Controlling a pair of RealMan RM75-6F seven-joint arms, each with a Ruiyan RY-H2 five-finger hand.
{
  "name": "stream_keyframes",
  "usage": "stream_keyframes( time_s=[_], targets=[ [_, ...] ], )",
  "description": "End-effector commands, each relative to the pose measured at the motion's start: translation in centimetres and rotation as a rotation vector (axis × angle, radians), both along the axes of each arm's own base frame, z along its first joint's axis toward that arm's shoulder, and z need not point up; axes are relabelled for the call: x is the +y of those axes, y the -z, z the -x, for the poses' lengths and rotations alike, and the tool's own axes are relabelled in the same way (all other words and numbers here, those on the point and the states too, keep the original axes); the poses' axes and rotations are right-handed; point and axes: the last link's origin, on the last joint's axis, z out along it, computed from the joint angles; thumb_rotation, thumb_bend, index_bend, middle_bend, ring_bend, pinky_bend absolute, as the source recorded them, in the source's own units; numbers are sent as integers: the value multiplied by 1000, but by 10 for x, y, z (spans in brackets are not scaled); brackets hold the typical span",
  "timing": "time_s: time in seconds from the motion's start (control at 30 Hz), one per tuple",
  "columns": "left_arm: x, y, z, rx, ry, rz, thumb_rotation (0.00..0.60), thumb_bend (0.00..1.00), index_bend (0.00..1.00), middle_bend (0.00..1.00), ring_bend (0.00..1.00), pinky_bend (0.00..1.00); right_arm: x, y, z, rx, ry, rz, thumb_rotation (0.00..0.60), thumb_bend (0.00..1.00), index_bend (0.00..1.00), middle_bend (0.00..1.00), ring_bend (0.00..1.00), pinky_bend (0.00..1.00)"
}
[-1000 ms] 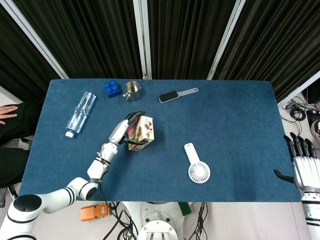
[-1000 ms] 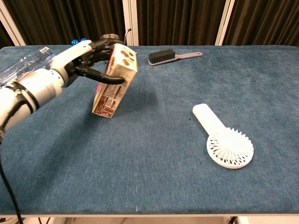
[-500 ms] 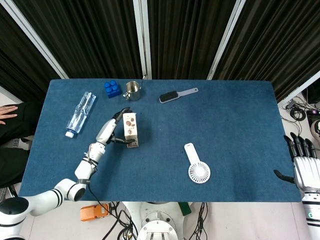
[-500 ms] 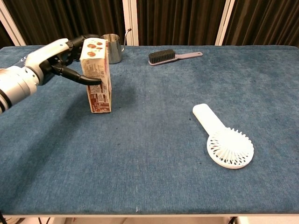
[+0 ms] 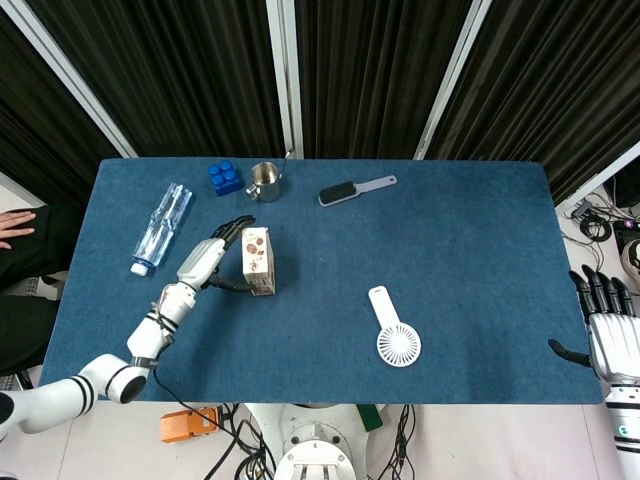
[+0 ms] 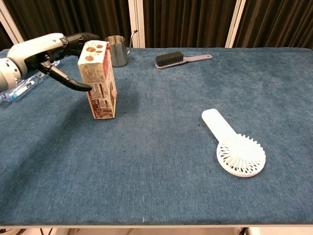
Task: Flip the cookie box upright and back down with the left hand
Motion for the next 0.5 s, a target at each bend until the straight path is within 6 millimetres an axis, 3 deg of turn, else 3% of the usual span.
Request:
stream_keyframes(
  time_s=[0.03, 0.27, 0.5],
  targets=[
    [-5, -17, -10, 87, 41, -17, 579, 0, 0, 0, 0, 0, 0, 0, 0, 0, -2, 0, 600, 175, 0, 0, 0, 0],
    [-7, -38, -52, 191, 83, -55, 577, 0, 0, 0, 0, 0, -1, 1, -2, 2, -7, -4, 600, 175, 0, 0, 0, 0],
    [0, -40, -91, 326, 113, -48, 549, 0, 0, 0, 0, 0, -1, 2, -2, 1, -4, -6, 600, 175, 0, 0, 0, 0]
  ],
)
